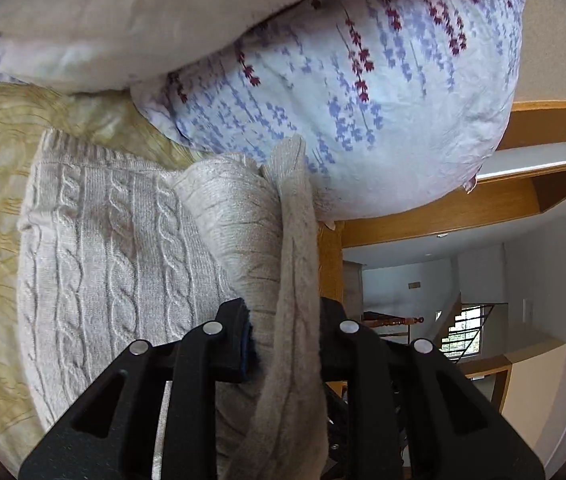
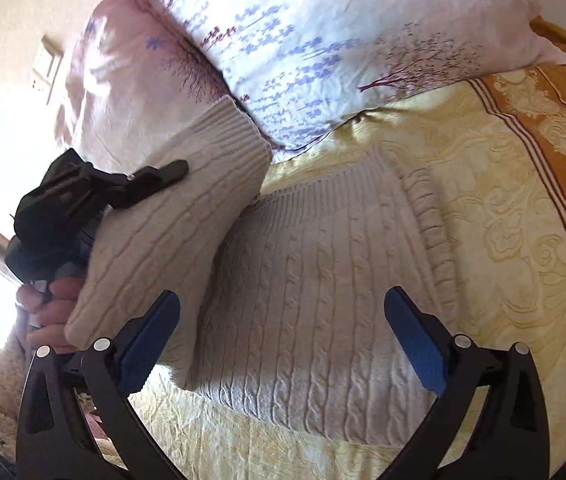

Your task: Fold small clothes

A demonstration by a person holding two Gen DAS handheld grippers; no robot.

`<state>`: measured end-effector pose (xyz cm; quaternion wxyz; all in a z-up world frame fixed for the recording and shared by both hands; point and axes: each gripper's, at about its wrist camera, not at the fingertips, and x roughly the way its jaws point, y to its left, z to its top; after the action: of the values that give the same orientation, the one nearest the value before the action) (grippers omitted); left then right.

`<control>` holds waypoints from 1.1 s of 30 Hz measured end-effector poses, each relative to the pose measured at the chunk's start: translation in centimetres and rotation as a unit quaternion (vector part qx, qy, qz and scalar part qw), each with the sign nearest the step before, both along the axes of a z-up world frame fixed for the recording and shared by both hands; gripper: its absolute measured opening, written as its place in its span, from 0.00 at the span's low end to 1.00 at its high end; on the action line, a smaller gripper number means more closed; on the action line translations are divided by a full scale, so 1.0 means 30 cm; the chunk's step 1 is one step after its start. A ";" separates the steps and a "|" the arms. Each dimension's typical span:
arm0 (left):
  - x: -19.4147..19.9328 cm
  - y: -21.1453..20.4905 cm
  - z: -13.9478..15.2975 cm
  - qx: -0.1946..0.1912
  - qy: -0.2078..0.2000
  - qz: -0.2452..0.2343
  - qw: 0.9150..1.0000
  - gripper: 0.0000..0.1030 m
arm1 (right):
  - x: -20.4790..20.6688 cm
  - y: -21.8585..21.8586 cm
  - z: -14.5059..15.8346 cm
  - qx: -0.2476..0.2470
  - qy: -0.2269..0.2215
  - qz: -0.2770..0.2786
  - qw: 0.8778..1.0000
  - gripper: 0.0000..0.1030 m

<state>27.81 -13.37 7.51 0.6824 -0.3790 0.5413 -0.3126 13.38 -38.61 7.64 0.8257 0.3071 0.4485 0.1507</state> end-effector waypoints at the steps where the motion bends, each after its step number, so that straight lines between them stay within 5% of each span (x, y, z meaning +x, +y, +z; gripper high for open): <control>1: 0.001 -0.040 -0.013 0.005 0.003 -0.008 1.000 0.21 | -0.011 -0.034 0.000 0.010 0.001 -0.014 1.000 0.99; 4: -0.006 -0.141 -0.065 0.020 0.021 -0.023 0.999 0.25 | -0.031 -0.132 -0.019 0.040 0.011 -0.056 0.998 0.99; 5: -0.007 -0.173 -0.088 0.021 0.032 -0.033 0.999 0.34 | -0.022 -0.166 -0.034 0.049 0.018 -0.070 0.996 0.99; 8: -0.024 -0.217 -0.119 -0.046 0.060 -0.065 0.995 0.44 | -0.016 -0.252 -0.073 0.088 0.041 -0.103 0.990 0.99; 10: -0.033 -0.196 -0.078 -0.067 0.041 -0.068 0.995 0.61 | -0.022 -0.298 -0.084 0.112 0.046 -0.121 0.985 0.99; 11: -0.041 -0.172 -0.043 -0.049 0.013 -0.061 0.997 0.73 | -0.022 -0.316 -0.085 0.120 0.044 -0.127 0.984 0.99; 14: -0.073 -0.110 0.068 0.067 -0.086 -0.054 0.993 0.78 | 0.017 -0.323 -0.062 0.122 0.036 -0.118 0.985 0.86; 17: -0.127 -0.101 0.139 0.213 -0.172 -0.058 0.960 0.88 | 0.090 -0.300 -0.055 0.089 0.058 -0.089 0.990 0.78; 20: -0.184 -0.101 0.134 0.305 -0.203 -0.075 0.928 0.89 | 0.150 -0.253 -0.054 0.053 0.072 -0.064 0.994 0.63; 24: -0.212 -0.119 0.084 0.350 -0.196 -0.092 0.912 0.92 | 0.211 -0.187 -0.081 0.029 0.090 -0.039 0.995 0.49; 26: -0.217 -0.132 0.064 0.362 -0.190 -0.102 0.907 0.92 | 0.222 -0.149 -0.093 0.009 0.093 -0.024 0.995 0.18; 27: -0.216 -0.139 0.059 0.369 -0.191 -0.106 0.903 0.92 | 0.222 -0.137 -0.090 -0.006 0.089 -0.019 0.996 0.10; 33: -0.233 -0.161 0.079 0.379 -0.213 -0.108 0.894 0.98 | 0.210 -0.187 -0.057 -0.032 0.071 -0.069 0.995 0.08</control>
<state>20.82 -18.19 9.88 0.8351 0.0446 0.4983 -0.2286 19.67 -44.22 5.92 0.8098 0.3208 0.4879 0.0564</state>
